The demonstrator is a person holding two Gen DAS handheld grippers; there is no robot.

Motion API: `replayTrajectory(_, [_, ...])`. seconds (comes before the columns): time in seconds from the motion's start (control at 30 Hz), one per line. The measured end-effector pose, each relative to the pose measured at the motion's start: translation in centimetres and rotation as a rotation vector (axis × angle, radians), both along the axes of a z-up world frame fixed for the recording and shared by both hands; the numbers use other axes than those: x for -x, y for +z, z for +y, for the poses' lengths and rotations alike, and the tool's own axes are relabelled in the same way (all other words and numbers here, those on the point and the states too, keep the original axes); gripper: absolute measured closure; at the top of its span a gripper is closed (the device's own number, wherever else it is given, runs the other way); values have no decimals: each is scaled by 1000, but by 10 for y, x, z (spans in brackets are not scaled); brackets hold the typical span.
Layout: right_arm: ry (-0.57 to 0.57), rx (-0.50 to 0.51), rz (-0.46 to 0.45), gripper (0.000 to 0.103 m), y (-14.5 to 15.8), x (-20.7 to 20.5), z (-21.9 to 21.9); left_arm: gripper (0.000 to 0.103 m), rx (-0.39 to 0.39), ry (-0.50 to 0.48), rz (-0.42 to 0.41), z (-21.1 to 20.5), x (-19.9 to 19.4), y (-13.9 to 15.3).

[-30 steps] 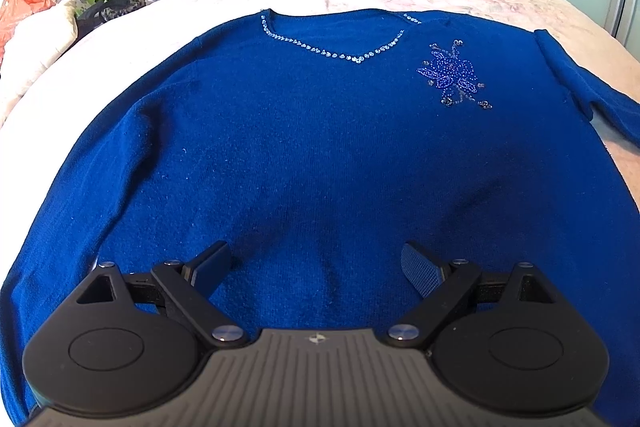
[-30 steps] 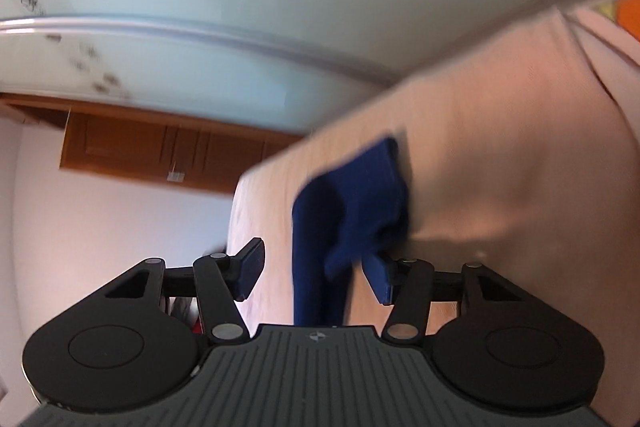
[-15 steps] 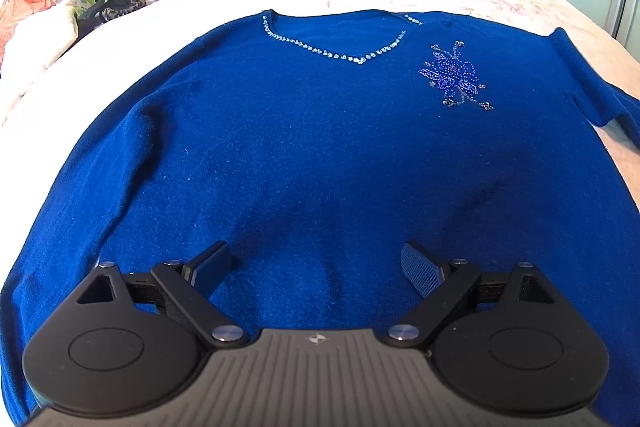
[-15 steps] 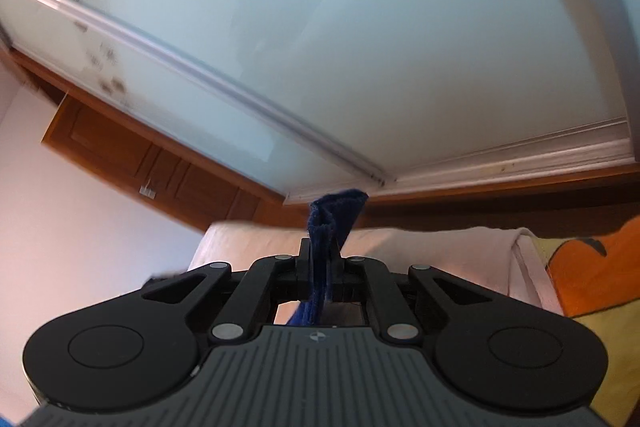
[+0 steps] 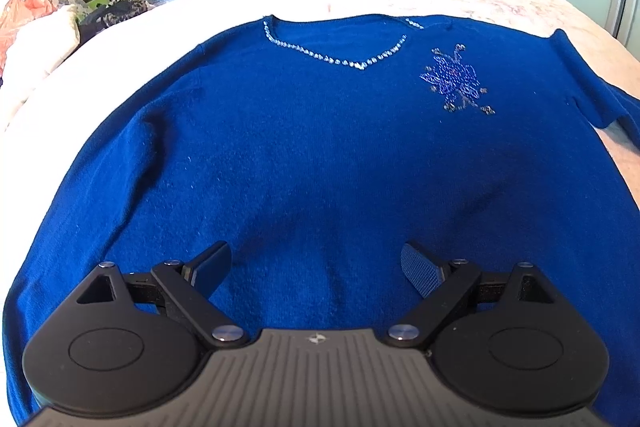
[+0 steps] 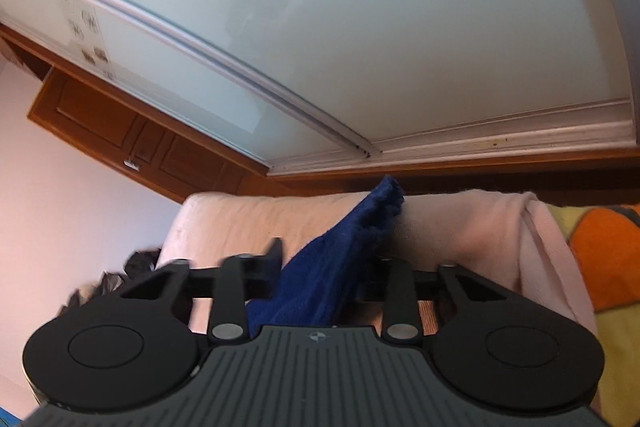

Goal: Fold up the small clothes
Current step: 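Carry the held sleeve with the right gripper across the sweater body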

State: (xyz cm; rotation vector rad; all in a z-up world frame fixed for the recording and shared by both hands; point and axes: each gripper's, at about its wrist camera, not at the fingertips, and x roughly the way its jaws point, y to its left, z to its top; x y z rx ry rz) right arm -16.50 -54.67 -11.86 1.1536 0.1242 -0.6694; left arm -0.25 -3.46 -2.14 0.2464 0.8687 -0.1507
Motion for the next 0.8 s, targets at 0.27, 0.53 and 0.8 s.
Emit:
replayTrajectory(0.27, [61, 101, -57, 92, 36, -2, 12, 10, -28, 31, -50, -5, -9, 10])
replayTrajectory(0.53, [-35, 179, -123, 92, 85, -7, -9, 10, -67, 31, -67, -5, -10, 8])
replayTrajectory(0.8, [48, 446, -45, 91, 141, -43, 27, 10, -54, 59, -38, 4, -17, 4])
